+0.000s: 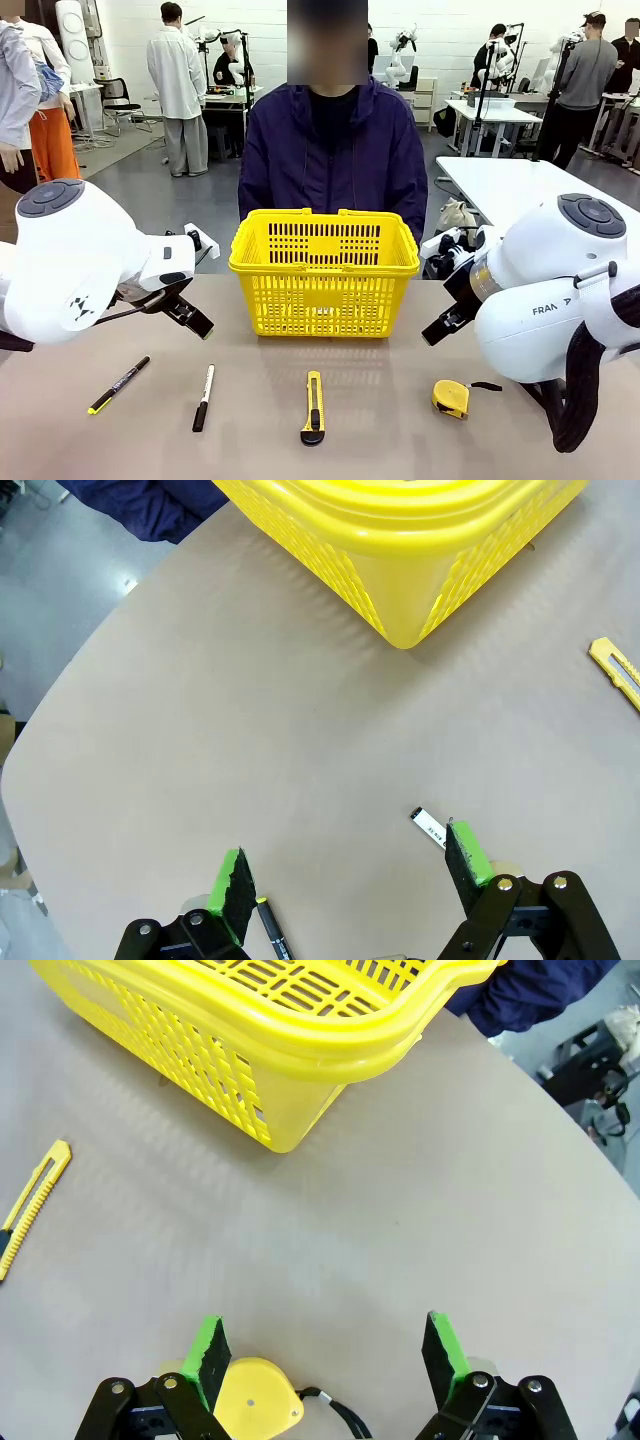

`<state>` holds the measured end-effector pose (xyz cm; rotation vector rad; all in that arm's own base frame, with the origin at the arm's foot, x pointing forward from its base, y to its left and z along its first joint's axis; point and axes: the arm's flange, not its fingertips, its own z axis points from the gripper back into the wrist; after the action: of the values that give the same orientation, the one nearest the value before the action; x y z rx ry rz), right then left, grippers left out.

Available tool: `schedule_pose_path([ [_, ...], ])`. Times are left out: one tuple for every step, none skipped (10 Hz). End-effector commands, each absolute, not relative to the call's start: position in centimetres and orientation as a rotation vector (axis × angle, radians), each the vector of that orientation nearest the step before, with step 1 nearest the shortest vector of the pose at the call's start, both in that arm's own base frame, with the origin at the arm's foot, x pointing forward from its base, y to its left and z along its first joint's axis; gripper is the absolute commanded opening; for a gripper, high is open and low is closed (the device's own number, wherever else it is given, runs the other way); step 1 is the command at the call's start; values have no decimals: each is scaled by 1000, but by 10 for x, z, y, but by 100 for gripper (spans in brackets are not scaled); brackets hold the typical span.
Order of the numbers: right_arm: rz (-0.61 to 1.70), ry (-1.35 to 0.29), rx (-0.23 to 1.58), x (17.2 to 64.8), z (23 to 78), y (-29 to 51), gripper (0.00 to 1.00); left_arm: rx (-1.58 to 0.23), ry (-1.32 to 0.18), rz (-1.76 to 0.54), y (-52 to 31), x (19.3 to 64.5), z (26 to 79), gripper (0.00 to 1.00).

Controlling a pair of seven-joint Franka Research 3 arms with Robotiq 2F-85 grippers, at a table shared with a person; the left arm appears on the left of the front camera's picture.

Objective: Place the items the person wants into the basket.
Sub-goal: Pick up the item the person points to and place it in the Market Basket.

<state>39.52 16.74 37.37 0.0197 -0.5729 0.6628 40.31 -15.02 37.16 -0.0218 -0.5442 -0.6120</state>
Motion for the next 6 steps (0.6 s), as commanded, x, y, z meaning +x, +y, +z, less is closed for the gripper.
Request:
schedule_pose_path([
  [662,-573,20,395,374,167,100,-22,-544,-612,-150,403,372,100],
  [662,-573,20,395,374,167,100,-22,-544,-612,-150,403,372,100],
  [662,-573,20,395,374,167,100,-22,-544,-612,-150,403,372,100],
  [663,-573,20,395,374,167,100,-22,-544,-612,-150,403,372,100],
  [662,-606,-35,369,395,168,100,-42,-578,-598,-138,392,401,100],
  [668,-636,-77,342,422,166,100,-35,-564,-614,-128,375,435,100],
])
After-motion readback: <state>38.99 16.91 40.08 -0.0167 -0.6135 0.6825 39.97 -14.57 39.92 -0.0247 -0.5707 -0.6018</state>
